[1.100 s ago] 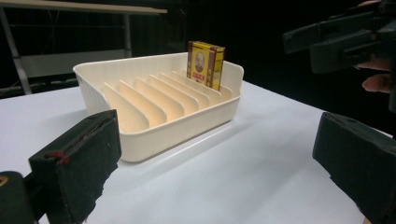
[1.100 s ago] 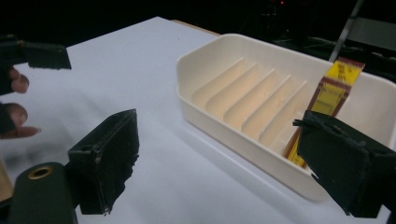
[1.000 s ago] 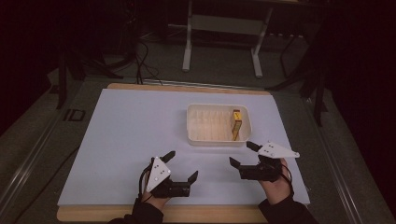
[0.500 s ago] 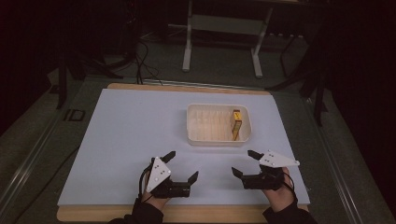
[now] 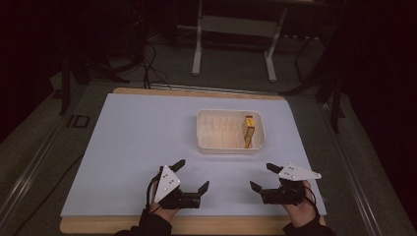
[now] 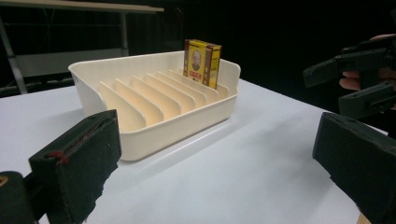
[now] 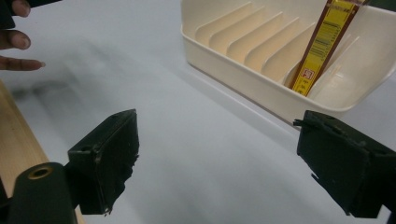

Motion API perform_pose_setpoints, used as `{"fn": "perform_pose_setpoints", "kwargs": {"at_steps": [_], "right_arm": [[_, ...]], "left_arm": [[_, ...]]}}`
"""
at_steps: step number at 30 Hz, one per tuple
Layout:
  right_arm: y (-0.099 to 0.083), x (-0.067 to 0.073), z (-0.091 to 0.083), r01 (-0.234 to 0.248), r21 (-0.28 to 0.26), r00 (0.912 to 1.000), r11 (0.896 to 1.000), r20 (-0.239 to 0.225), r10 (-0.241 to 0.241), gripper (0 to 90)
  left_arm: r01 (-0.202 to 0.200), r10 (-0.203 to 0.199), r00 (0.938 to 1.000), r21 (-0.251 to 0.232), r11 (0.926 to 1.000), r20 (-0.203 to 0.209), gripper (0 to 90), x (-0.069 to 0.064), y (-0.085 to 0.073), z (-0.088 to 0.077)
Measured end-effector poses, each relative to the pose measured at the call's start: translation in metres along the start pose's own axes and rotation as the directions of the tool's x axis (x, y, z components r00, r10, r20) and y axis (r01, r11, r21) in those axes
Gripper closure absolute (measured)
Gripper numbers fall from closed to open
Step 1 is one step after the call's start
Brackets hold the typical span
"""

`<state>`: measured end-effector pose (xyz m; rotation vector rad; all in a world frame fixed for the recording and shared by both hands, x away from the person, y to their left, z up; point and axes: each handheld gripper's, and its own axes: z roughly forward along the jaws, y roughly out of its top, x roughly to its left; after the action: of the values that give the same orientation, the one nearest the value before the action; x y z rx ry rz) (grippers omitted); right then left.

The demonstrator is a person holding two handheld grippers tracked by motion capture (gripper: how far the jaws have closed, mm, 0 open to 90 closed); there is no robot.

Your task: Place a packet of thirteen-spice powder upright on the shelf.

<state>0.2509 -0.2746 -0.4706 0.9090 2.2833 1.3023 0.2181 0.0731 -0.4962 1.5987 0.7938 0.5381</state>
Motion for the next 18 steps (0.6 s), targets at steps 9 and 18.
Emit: {"fn": "perform_pose_setpoints", "kwargs": {"at_steps": [9,18], "right_arm": [[-0.008,-0.008,-0.007,-0.016,-0.001,0.9999,1.000,-0.002,0.016,12.8],[-0.010,-0.014,-0.008,-0.027,0.004,0.9995,1.000,0.016,0.027,13.2]], "left_arm": [[-0.003,0.003,1.0000,-0.003,1.0000,0.005,1.9,-0.001,0.000,0.000],[-0.010,0.010,0.9999,-0.003,0.9999,0.008,1.9,-0.001,0.000,0.001]]}}
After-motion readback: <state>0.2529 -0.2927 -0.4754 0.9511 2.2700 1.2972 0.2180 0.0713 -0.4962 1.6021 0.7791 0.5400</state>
